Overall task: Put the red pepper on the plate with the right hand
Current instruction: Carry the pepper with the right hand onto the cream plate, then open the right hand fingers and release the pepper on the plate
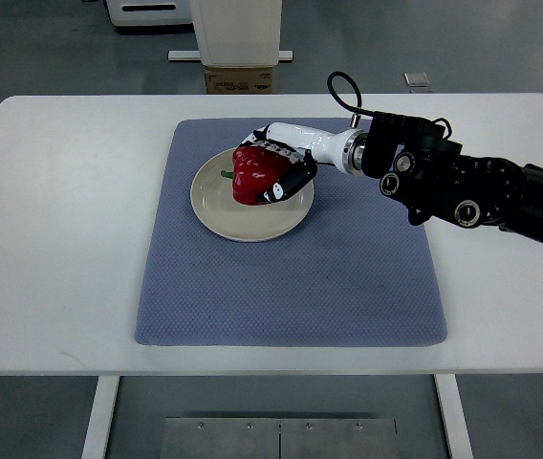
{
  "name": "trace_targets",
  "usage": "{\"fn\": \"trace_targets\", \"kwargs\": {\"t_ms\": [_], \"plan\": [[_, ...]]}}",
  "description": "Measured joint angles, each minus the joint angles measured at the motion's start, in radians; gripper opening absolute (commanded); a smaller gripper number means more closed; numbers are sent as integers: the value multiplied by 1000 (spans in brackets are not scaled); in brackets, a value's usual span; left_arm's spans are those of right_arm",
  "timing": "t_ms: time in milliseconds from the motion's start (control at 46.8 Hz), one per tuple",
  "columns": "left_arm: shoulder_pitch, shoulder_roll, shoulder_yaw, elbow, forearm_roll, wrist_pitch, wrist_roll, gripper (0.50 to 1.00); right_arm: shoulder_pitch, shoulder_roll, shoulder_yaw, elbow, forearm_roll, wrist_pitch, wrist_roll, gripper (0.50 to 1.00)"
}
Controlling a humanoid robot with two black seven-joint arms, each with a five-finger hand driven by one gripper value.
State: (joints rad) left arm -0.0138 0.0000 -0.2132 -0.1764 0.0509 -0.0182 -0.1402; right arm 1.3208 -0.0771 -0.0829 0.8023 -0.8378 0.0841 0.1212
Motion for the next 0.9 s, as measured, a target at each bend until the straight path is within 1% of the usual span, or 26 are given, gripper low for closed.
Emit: {"fn": "trace_targets", "kwargs": {"t_ms": [257,428,620,834,898], "plan": [[0,0,0,0,0,0,0,1000,-18,72,32,1,4,-13,-8,500],[0,0,0,0,0,0,0,1000,-53,77,77,0,14,-41,-67,500],[0,0,0,0,0,0,0,1000,-79,77,94,-10,17,-44,-109,500],[0,0,0,0,0,0,0,1000,-99,77,131,-24,65,-47,-186,500],[0,0,0,0,0,0,0,1000,-103,77,133,-25,68,-48,-200,500]]}}
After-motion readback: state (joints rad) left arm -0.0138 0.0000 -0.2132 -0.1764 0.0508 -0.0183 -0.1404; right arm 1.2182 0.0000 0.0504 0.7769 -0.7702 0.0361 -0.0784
